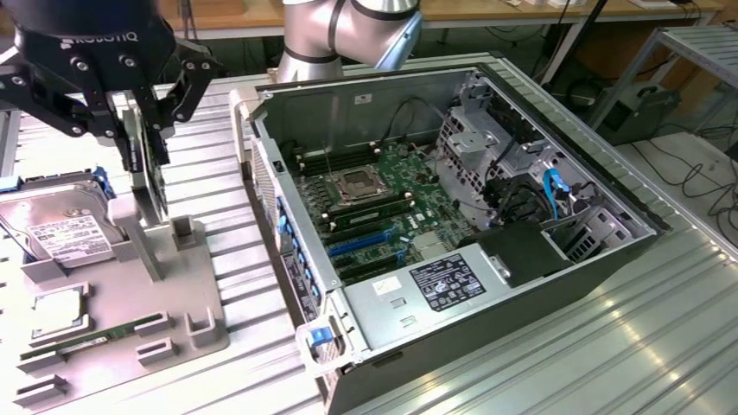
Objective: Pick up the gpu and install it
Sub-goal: 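Pick up the gpu and move the gpu toward the slot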
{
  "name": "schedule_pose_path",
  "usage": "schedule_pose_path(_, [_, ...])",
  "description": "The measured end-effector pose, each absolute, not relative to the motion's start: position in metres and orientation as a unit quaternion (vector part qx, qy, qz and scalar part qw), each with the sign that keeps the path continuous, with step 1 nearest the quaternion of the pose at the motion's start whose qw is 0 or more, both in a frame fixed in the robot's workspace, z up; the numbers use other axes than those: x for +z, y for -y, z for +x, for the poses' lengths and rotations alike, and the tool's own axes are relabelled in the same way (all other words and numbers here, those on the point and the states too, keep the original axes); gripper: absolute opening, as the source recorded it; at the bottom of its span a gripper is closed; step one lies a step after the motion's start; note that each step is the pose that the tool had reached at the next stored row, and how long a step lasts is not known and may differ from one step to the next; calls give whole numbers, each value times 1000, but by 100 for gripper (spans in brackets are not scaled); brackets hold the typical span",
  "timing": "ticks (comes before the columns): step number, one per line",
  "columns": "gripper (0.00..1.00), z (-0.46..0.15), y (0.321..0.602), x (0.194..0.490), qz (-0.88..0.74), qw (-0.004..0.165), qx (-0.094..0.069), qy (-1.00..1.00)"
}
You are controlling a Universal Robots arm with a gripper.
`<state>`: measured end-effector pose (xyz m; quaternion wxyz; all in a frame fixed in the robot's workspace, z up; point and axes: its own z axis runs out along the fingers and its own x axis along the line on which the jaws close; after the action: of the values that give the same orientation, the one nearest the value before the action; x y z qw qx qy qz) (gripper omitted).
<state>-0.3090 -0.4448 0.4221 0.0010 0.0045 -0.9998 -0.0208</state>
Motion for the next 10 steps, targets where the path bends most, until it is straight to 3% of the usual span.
schedule_pose_path(10, [28,-309,445,436,4,1,-21,1000])
